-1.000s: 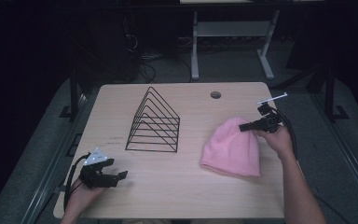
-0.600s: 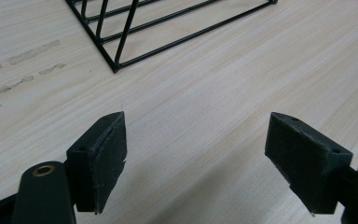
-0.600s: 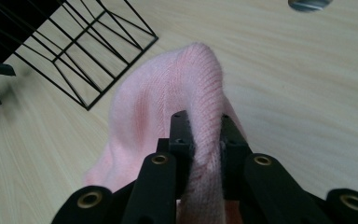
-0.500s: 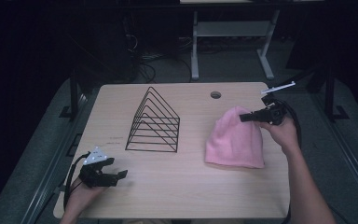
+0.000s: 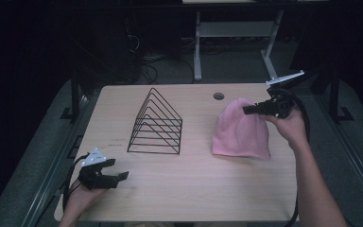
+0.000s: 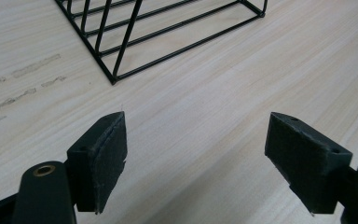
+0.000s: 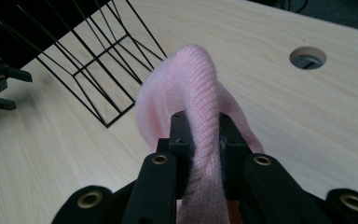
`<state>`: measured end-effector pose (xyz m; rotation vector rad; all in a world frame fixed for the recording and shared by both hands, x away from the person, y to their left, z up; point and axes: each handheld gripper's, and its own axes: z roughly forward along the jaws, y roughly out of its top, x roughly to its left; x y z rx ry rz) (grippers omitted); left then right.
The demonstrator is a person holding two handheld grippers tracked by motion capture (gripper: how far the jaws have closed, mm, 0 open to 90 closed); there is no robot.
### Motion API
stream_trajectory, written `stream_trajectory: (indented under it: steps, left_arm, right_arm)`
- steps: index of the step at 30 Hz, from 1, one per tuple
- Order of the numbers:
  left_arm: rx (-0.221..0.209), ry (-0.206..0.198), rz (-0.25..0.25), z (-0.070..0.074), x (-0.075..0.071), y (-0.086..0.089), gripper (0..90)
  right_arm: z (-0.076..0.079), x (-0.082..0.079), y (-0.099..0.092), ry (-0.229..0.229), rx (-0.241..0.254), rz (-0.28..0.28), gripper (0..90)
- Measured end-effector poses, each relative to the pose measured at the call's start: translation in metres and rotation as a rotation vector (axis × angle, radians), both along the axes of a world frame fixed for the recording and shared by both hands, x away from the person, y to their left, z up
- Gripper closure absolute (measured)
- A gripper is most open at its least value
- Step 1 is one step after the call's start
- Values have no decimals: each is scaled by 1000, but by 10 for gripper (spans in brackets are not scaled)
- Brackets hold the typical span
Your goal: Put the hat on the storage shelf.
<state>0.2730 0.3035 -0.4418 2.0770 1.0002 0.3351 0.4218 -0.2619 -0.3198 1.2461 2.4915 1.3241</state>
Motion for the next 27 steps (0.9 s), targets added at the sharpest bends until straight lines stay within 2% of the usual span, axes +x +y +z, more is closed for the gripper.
stream_trajectory:
  steps: [4,12,14,15,17,23,27]
  left_arm:
    - [-6,10,-10,3,0,-1,209]
    - [-17,-1,-45,17,4,-5,209]
    - [-38,0,-53,22,4,-5,209]
    - [-62,9,-62,25,4,-6,209]
    - [-71,6,-79,29,4,-7,209]
    - [-47,-3,-135,44,6,-13,210]
    - [-52,-5,-160,53,10,-15,210]
  right_arm:
    - [10,-3,1,-37,12,11,795]
    - [22,-6,3,-66,17,25,796]
    - [25,-6,3,-78,20,31,796]
    - [27,-7,4,-81,20,35,796]
    - [34,-8,6,-92,16,46,796]
    - [44,-12,12,-95,32,67,796]
    - [49,-13,18,-101,25,89,796]
